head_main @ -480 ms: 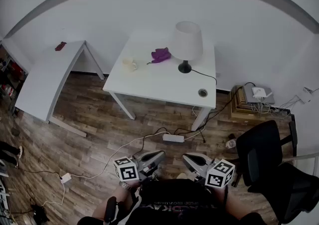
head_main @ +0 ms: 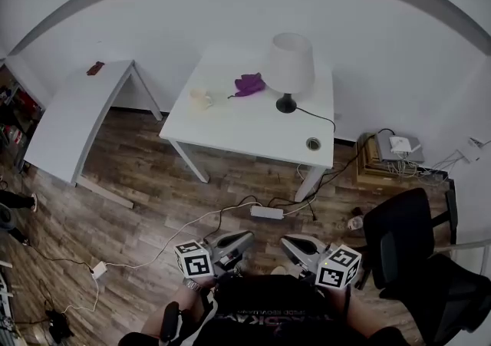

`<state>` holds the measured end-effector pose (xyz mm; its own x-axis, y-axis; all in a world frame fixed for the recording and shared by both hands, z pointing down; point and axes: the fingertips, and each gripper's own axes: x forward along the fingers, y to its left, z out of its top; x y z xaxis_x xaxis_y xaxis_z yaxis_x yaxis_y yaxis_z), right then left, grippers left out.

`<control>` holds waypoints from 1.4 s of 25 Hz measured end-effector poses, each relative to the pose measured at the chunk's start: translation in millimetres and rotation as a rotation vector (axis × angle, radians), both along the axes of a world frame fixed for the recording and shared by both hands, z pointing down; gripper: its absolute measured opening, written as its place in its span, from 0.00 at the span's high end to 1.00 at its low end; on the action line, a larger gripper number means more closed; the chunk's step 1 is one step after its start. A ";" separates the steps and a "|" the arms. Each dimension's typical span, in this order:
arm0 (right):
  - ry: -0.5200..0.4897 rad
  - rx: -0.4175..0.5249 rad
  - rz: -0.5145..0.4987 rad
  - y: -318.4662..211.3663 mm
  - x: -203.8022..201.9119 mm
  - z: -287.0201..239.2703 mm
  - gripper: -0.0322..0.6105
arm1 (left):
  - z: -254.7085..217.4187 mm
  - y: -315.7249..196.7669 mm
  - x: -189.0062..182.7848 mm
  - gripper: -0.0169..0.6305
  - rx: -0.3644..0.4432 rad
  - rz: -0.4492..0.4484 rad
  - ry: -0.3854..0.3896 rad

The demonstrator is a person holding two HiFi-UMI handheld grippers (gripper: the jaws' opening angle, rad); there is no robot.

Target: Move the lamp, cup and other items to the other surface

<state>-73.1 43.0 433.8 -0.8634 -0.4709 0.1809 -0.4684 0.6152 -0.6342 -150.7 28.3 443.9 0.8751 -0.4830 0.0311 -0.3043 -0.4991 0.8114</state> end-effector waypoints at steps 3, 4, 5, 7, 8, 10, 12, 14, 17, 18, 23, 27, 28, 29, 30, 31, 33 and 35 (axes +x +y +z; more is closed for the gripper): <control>-0.025 0.000 -0.001 -0.3 4.8 -2.3 0.95 | -0.9 2.3 2.8 0.98 0.003 0.000 -0.002; -0.035 -0.003 0.001 -1.8 6.1 -3.1 0.95 | -0.7 1.7 2.5 0.98 0.002 -0.004 -0.003; -0.044 -0.008 0.001 -2.7 7.4 -3.2 0.95 | 0.2 1.4 2.1 0.98 -0.002 -0.011 -0.003; -0.051 -0.019 -0.005 -1.8 10.8 0.1 0.94 | 3.3 2.9 2.2 0.98 -0.017 -0.027 -0.005; -0.053 -0.025 -0.009 -1.2 12.3 1.4 0.94 | 5.2 4.5 2.8 0.98 -0.024 -0.035 -0.008; -0.060 -0.034 -0.011 -1.0 14.8 1.6 0.94 | 8.9 7.9 4.2 0.98 -0.036 -0.051 -0.013; -0.068 -0.039 -0.015 -0.5 17.3 2.7 0.94 | 11.4 11.2 5.3 0.98 -0.042 -0.069 -0.016; -0.076 -0.044 -0.026 0.8 17.6 4.0 0.94 | 12.3 15.3 4.6 0.98 -0.043 -0.090 -0.021; -0.086 -0.049 -0.047 -1.1 10.9 5.5 0.94 | 13.9 19.2 -2.7 0.98 -0.042 -0.120 -0.036; -0.090 -0.050 -0.054 -3.1 7.6 6.1 0.93 | 14.3 19.5 -6.4 0.98 -0.041 -0.131 -0.040; -0.083 -0.042 -0.094 -8.6 -16.6 5.8 0.90 | 15.0 22.7 -35.8 0.98 -0.043 -0.185 -0.050; -0.075 -0.027 -0.083 -24.9 -39.5 4.6 0.90 | 17.4 9.3 -65.9 0.98 -0.042 -0.201 -0.039; -0.072 -0.024 -0.074 -29.9 -45.4 4.0 0.90 | 16.9 4.5 -73.3 0.98 -0.039 -0.198 -0.035; -0.068 -0.020 -0.065 -34.7 -51.7 2.9 0.89 | 15.7 -0.7 -80.7 0.98 -0.035 -0.192 -0.031; -0.062 -0.015 -0.056 -39.7 -58.3 1.3 0.89 | 14.3 -6.5 -88.3 0.98 -0.028 -0.186 -0.025; -0.057 -0.008 -0.046 -45.0 -65.4 -0.2 0.89 | 13.0 -13.0 -96.5 0.98 -0.021 -0.180 -0.016; -0.048 0.000 -0.025 -56.6 -81.1 -2.2 0.89 | 10.8 -26.0 -114.2 0.98 -0.008 -0.167 -0.006; -0.042 0.004 -0.008 -67.5 -99.8 -2.6 0.89 | 9.0 -36.3 -133.1 0.98 -0.004 -0.152 -0.009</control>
